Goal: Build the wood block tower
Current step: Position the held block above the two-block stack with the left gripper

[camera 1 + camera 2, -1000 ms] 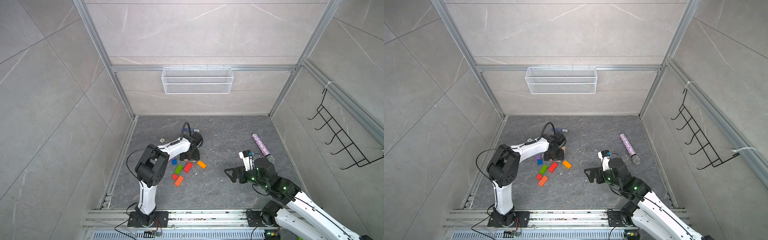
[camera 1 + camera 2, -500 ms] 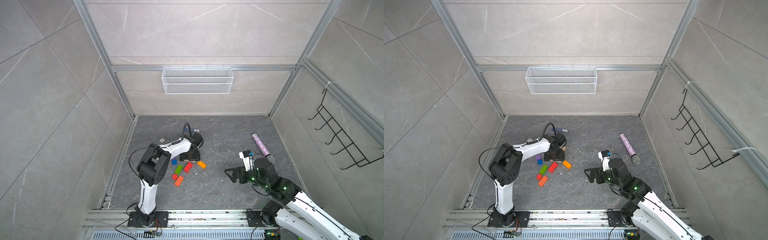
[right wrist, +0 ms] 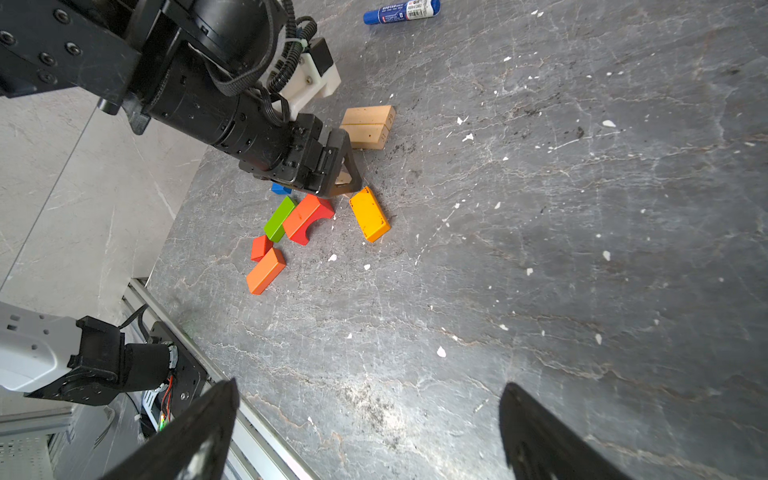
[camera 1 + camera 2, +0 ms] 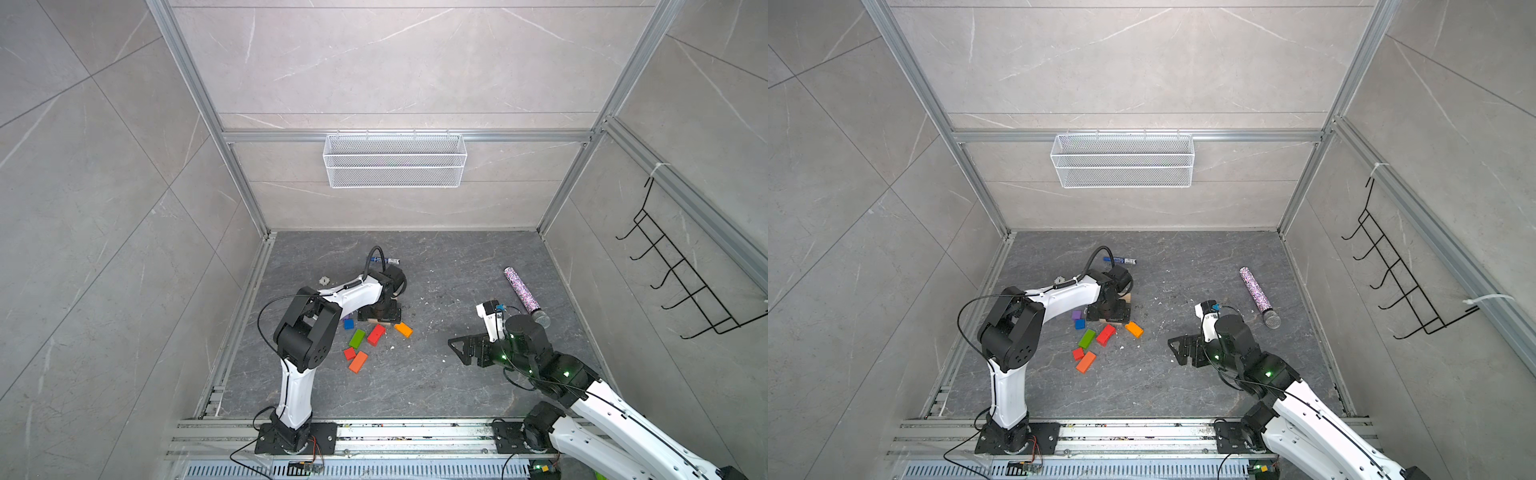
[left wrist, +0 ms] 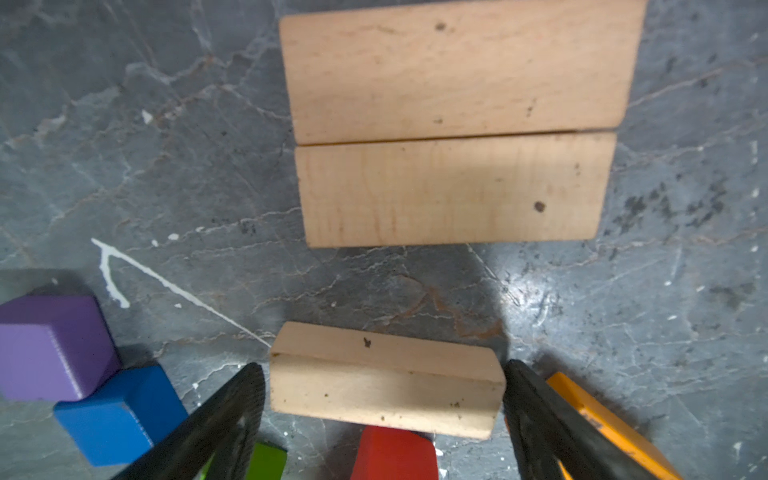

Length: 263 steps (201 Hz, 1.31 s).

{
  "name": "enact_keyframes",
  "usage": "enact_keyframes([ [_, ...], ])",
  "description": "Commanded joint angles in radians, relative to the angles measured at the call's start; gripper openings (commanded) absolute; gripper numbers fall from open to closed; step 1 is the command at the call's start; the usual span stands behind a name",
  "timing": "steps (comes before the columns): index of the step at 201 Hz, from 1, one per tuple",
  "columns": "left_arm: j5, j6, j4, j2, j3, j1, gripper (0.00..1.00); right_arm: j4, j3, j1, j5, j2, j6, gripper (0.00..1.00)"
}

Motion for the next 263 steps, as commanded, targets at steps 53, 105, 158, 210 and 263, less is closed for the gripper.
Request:
enact_keyframes([
  [53, 0.02, 0.115, -0.028, 0.008, 0.039, 0.0, 0.86, 0.004, 0.025, 0.006, 0.003, -0.008, 0.0, 0.99],
  [105, 0.042, 0.091, -0.033, 0.017, 0.037, -0.001, 0.79, -0.006, 0.024, 0.006, 0.008, -0.017, 0.0, 0.99],
  [158, 0.032, 0.051, -0.028, 0.036, 0.034, -0.001, 0.8, -0.009, 0.019, 0.006, 0.009, -0.016, -0.004, 0.99],
  [210, 0.047, 0.035, -0.017, 0.052, 0.031, -0.001, 0.84, -0.007, 0.013, 0.006, 0.014, -0.016, -0.005, 0.99],
  [263, 0.05, 0.015, -0.012, 0.042, 0.021, -0.002, 0.78, 0.001, 0.014, 0.006, 0.013, -0.006, -0.006, 0.99],
])
